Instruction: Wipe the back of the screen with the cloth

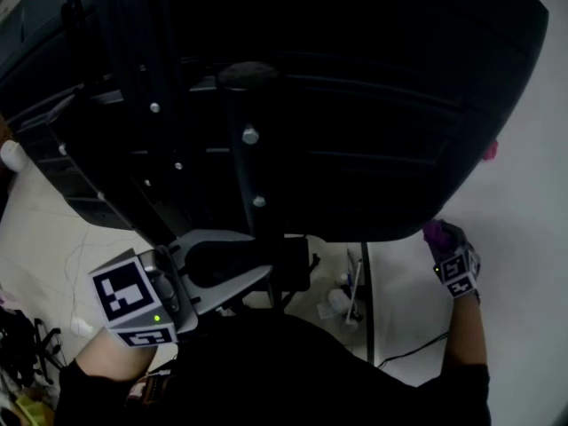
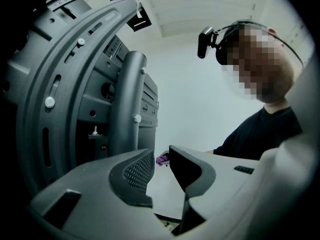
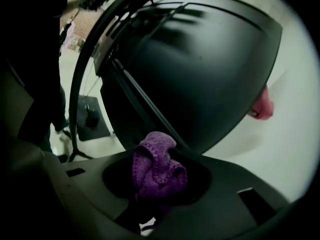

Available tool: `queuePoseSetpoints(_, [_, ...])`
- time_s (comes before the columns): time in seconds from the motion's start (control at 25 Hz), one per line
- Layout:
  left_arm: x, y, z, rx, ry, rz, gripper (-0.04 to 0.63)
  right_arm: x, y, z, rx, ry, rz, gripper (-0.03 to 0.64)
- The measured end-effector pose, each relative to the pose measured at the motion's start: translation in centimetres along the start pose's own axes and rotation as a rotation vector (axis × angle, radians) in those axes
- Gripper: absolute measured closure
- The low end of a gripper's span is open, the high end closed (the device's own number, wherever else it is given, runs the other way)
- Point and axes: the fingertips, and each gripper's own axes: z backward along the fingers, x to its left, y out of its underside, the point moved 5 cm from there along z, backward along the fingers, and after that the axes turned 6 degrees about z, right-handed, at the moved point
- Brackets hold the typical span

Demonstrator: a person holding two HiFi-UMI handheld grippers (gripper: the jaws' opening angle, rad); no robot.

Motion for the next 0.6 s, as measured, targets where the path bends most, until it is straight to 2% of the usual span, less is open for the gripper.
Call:
queuePoseSetpoints(0.08, [0.3, 0.5, 0.1, 0.011, -0.008, 0.028, 0.497, 1.8, -5.0, 1.7, -0.185, -0.048, -0.050, 0.491])
queuePoseSetpoints(0.16, [0.6, 1.4, 0.3, 0.023, -0.016, 0.052, 0.497, 4.6, -10.3, 2.9, -0.379, -0.145, -0.107, 0.491])
queuePoseSetpoints(0.24, [1.0, 2.8, 0.5, 0.039, -0.036, 0.060, 0.497, 7.6, -15.7, 4.3, -0.565, -0.278, -0.234, 0.491])
queuePoseSetpoints(0.32, [1.3, 4.2, 1.0, 0.044, -0.051, 0.074, 0.497, 10.3, -20.5, 5.7, -0.701, -0.440, -0.381, 0.491])
queuePoseSetpoints(0.44, [1.5, 6.0, 2.0, 0.026, -0.070, 0.096, 0.497, 13.3, -25.2, 7.0, -0.748, -0.610, -0.488, 0.492])
queuePoseSetpoints(0.6, [2.1, 7.5, 2.3, 0.007, -0.123, 0.095, 0.497, 13.8, -27.3, 7.4, -0.771, -0.668, -0.549, 0.498])
